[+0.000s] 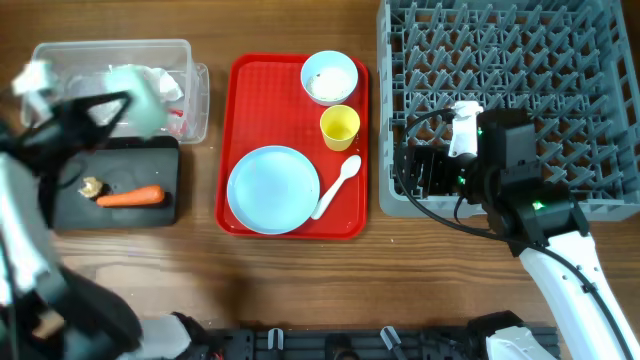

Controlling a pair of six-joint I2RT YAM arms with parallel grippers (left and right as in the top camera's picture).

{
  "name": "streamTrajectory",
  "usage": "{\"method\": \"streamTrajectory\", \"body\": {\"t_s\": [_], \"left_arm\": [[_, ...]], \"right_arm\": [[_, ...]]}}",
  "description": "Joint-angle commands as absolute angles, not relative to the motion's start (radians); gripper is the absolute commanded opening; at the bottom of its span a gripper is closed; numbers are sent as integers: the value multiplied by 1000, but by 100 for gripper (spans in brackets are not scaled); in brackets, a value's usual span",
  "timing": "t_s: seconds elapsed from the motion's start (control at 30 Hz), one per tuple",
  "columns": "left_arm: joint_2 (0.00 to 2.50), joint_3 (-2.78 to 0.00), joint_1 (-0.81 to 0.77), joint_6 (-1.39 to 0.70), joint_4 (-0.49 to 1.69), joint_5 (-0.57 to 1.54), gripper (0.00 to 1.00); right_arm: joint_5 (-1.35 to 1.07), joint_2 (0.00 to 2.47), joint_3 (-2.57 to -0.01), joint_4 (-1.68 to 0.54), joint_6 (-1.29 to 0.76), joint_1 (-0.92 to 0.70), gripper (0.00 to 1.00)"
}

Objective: Sort waste into correct bins and load items into the dishwasher rack
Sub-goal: 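Grasp the white bowl of rice with the left gripper and lift it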

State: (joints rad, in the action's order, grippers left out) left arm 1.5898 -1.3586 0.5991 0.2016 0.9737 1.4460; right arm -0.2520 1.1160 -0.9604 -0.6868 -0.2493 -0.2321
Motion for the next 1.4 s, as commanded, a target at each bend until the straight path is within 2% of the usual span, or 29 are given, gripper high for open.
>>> {"method": "streamTrajectory", "body": {"t_s": [0.0,0.13,0.17,0.23,0.33,0.4,0.53,0.6,0.63,0.67,0.77,0.8,0.83,0.9,1.07,1.13,1.23,1.37], "left_arm": [[1485,-1362,257,-28,772,852,4],[1576,-1362,-240,-69,611,4,4],[1633,-1362,-334,-68,574,-171,4],[1747,-1362,-430,-69,524,-380,4],[1887,-1362,-462,-70,489,-364,4],[1969,-1362,-451,-142,469,-368,4],[1989,-1362,-441,-173,437,-356,5],[1989,-1362,-440,-173,436,-357,43],[1989,-1362,-440,-173,432,-357,58],[1983,-1366,-440,-173,426,-357,66],[1914,-1456,-440,-162,476,-358,75],[1871,-1541,-440,-162,512,-283,78],[1847,-1651,-440,-139,575,-82,77],[1859,-1744,-440,-112,621,27,77],[2028,-1874,-445,22,625,56,84],[2117,-1874,-448,58,609,64,83],[2196,-1874,-457,83,556,94,81],[2269,-1874,-509,155,488,96,80]], "right_arm": [[-236,1122,-973,-682,-262,-230,100],[-236,1122,-973,-685,-264,-230,100],[-236,1122,-973,-685,-264,-230,100],[-236,1122,-973,-685,-262,-230,100],[-236,1122,-973,-685,-262,-230,100],[-236,1122,-973,-685,-262,-230,100],[-236,1122,-973,-685,-262,-230,100],[-236,1122,-973,-690,-262,-230,99],[-236,1122,-973,-691,-262,-230,100],[-236,1122,-973,-690,-262,-230,100],[-236,1122,-973,-691,-261,-230,100],[-236,1122,-973,-691,-262,-230,100],[-236,1122,-973,-690,-262,-230,100],[-236,1122,-973,-687,-263,-230,100],[-255,1122,-973,-690,-289,-230,100],[-255,1122,-974,-694,-308,-229,99],[-224,1091,-995,-689,-440,-198,100],[-224,1009,-1002,-719,-418,-136,100]]}}
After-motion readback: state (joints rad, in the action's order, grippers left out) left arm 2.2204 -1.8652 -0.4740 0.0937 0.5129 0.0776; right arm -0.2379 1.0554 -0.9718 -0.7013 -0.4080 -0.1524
